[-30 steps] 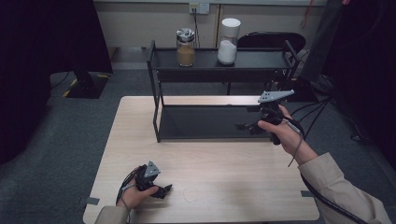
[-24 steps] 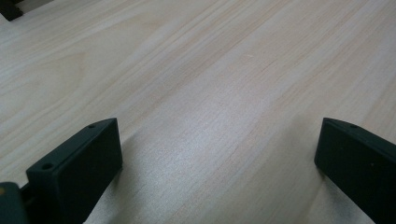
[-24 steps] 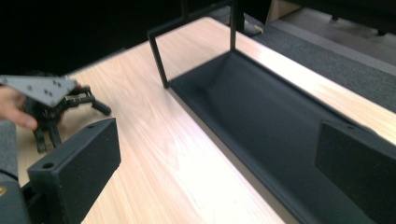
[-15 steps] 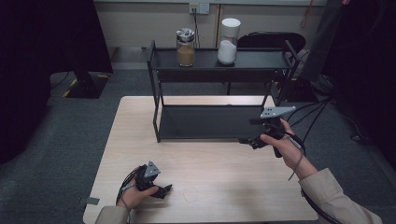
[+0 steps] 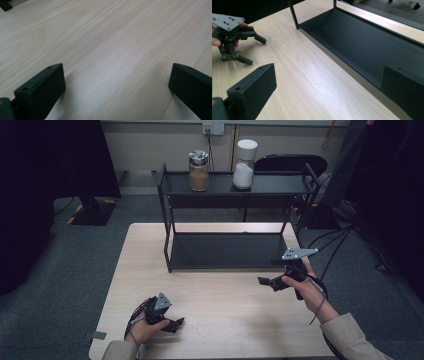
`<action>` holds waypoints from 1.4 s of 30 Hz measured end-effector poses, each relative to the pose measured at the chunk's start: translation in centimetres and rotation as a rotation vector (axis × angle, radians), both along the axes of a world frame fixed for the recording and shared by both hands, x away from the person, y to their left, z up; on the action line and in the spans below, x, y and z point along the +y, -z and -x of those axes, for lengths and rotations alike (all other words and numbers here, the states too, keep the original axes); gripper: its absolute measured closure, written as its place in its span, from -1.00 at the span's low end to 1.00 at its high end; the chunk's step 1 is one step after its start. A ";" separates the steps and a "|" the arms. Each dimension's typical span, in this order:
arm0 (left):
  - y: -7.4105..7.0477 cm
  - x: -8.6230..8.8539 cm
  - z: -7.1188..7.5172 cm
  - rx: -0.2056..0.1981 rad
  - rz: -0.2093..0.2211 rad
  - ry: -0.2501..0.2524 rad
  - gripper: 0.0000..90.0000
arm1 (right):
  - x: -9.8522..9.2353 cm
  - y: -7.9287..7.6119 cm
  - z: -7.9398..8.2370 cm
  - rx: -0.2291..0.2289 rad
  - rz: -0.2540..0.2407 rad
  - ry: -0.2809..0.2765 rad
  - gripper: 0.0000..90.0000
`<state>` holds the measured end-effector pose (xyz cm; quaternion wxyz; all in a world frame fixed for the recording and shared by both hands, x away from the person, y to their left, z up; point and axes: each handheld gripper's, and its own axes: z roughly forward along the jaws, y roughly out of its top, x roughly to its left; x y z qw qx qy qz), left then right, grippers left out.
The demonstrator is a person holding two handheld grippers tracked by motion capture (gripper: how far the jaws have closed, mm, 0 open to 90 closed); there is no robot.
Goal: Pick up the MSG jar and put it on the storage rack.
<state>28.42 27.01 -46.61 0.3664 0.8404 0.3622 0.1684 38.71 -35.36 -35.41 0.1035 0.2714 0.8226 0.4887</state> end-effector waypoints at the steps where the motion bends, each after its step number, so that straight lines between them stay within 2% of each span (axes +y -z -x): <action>1: 0.0 0.0 0.0 0.000 0.000 0.000 -1.00 | -0.1 0.2 0.1 0.005 -0.001 0.002 -1.00; 8: 0.0 0.0 0.0 0.000 0.001 0.000 -1.00 | -0.7 2.1 0.6 0.030 -0.012 0.010 -1.00; 12: 0.0 0.0 0.0 0.000 0.000 0.000 -1.00 | -0.7 3.1 1.0 0.028 0.009 0.007 -1.00; 19: 0.0 0.0 0.0 -0.001 0.000 0.000 -1.00 | -0.8 5.3 1.4 0.049 0.004 -0.001 -1.00; 29: 0.0 0.0 0.0 0.000 0.000 0.000 -1.00 | -1.2 7.5 1.9 0.070 -0.001 0.004 -1.00; 42: 0.0 0.0 0.0 0.000 0.000 -0.001 -1.00 | -0.8 9.9 2.2 0.107 0.031 -0.007 -1.00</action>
